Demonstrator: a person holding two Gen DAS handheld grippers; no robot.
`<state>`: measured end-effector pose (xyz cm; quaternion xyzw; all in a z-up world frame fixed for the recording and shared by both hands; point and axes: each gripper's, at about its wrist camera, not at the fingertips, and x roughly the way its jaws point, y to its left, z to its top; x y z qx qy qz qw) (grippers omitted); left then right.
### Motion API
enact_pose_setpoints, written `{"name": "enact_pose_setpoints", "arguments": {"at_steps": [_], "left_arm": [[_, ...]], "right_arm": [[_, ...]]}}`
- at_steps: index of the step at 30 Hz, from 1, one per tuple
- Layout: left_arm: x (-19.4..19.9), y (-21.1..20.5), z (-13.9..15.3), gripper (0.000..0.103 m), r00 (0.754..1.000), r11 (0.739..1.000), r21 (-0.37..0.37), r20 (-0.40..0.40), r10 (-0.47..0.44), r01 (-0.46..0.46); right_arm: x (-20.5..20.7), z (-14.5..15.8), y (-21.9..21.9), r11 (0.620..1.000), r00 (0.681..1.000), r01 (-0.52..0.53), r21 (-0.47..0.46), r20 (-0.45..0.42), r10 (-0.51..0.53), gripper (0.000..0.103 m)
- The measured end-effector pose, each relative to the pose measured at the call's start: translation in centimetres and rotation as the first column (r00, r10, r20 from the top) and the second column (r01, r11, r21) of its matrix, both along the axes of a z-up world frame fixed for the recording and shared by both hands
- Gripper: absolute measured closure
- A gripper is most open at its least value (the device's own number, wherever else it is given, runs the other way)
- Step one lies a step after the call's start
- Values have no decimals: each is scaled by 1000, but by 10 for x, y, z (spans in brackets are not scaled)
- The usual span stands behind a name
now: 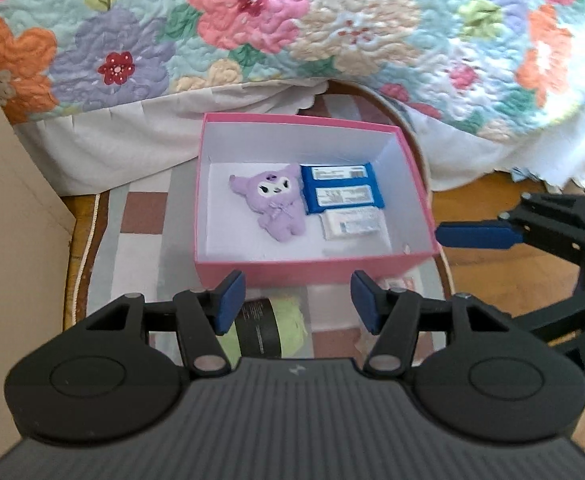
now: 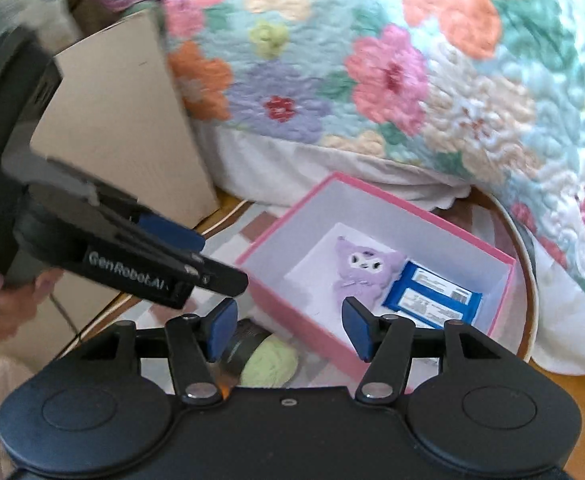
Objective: Organize objects
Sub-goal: 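Withdraw the right tool and move it toward the orange makeup sponge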
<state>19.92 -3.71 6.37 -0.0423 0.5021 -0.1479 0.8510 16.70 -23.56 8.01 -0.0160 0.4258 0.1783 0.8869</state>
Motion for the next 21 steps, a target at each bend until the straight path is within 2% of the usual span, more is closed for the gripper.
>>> {"name": "enact_pose_setpoints", "arguments": {"at_steps": [4, 8, 10, 17, 21], "left_arm": [[-27, 4, 15, 44, 1000, 1000, 2, 26, -16, 16], [-50, 10, 18, 43, 999, 1000, 14, 30, -24, 24], [-60, 13, 15, 43, 999, 999, 26, 26, -26, 25], [-89, 31, -7, 40, 1000, 1000, 16, -11, -11, 11], [-96, 42, -23, 32, 999, 999, -6, -33, 34, -34]], "right_arm": [[-20, 14, 13, 998, 998, -56, -23, -5, 56, 39], [-46, 21, 25, 995, 996, -88, -43, 13, 88, 38], [-59, 22, 30, 994, 995, -101, -35, 24, 102, 33], [-90, 1, 54, 988, 988, -152, -36, -34, 151, 28], [-99, -13, 66, 984, 984, -173, -48, -51, 170, 23]]}}
